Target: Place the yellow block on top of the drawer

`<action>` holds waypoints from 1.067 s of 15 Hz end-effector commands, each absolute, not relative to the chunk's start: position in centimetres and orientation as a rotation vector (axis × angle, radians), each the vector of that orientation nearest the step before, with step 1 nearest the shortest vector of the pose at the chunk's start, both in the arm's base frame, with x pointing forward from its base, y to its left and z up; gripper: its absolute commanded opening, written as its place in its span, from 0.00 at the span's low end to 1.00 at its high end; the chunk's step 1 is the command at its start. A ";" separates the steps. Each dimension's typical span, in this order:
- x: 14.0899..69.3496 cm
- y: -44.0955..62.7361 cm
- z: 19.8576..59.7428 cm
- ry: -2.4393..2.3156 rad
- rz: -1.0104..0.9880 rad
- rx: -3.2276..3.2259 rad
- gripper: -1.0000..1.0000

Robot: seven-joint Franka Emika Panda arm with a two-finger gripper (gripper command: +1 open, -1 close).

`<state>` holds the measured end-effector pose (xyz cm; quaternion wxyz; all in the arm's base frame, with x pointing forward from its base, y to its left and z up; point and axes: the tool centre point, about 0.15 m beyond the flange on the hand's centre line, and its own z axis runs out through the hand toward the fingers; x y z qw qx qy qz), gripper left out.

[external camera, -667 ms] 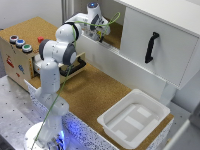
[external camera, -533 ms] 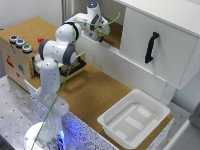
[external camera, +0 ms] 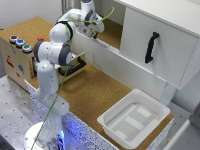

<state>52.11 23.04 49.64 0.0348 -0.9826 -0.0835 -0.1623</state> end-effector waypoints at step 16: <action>35.8 42.9 44.7 -1.282 -0.606 -2.642 0.00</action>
